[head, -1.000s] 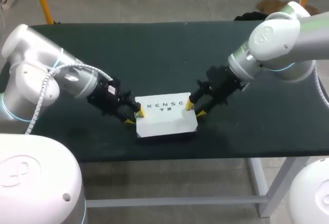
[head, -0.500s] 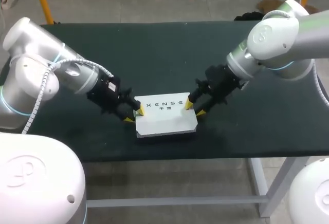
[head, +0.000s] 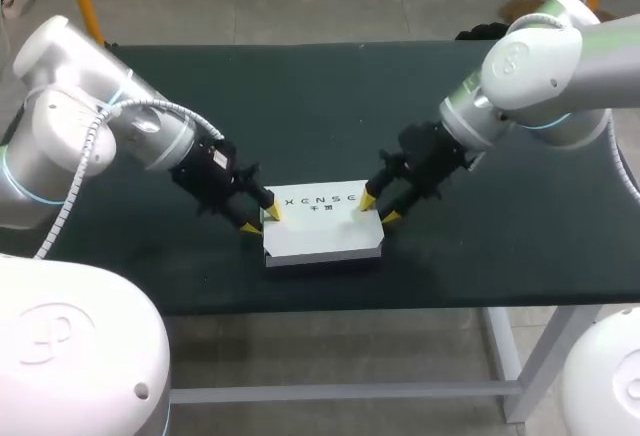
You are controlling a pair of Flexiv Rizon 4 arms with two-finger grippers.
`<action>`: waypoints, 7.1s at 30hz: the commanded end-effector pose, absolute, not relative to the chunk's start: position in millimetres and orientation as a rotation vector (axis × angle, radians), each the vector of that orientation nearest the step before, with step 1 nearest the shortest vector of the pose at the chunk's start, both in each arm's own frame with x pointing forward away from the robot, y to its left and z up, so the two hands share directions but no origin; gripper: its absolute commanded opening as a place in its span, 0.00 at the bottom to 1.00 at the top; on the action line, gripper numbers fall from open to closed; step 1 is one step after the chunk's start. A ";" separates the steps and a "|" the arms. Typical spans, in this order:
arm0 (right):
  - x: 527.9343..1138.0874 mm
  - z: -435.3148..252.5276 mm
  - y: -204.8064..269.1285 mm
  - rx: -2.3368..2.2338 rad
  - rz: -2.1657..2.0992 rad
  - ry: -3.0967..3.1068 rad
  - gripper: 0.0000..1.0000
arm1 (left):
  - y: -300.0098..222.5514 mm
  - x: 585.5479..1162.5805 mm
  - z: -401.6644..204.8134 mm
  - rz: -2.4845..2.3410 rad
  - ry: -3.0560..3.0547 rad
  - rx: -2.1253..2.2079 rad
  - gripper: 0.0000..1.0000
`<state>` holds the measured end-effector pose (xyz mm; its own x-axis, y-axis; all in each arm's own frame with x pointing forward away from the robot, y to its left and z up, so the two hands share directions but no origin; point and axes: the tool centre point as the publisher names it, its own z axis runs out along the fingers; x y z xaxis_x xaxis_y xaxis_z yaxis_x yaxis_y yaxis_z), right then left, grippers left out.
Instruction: Assemble the packaging by folding the flat box into shape, placing the metal phone stand inside, and closing the box properly
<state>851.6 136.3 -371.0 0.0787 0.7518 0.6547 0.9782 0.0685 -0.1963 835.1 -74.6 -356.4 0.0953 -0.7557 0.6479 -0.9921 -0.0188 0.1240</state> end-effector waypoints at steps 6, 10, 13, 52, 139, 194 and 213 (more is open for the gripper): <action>855.7 -367.5 139.5 -1.720 -0.436 -1.714 0.48 | -76.9 839.9 -351.9 0.516 -1.705 1.828 0.47; 856.8 -366.8 139.4 -1.717 -0.433 -1.710 0.48 | -76.3 839.9 -350.1 0.509 -1.696 1.825 0.47; 857.5 -365.2 138.3 -1.717 -0.431 -1.706 0.49 | -76.8 839.9 -348.5 0.502 -1.694 1.827 0.47; 866.3 -350.5 140.3 -1.713 -0.404 -1.662 0.47 | -82.1 849.1 -334.8 0.430 -1.617 1.786 0.45; 872.6 -332.0 153.8 -1.621 -0.286 -1.513 0.47 | -79.0 852.8 -322.0 0.212 -1.493 1.703 0.41; 885.8 -325.9 155.3 -1.577 -0.269 -1.441 0.47 | -69.5 867.2 -311.3 0.136 -1.425 1.725 0.40; 887.4 -326.3 153.6 -1.575 -0.262 -1.412 0.47 | -71.1 870.3 -310.3 0.105 -1.398 1.728 0.39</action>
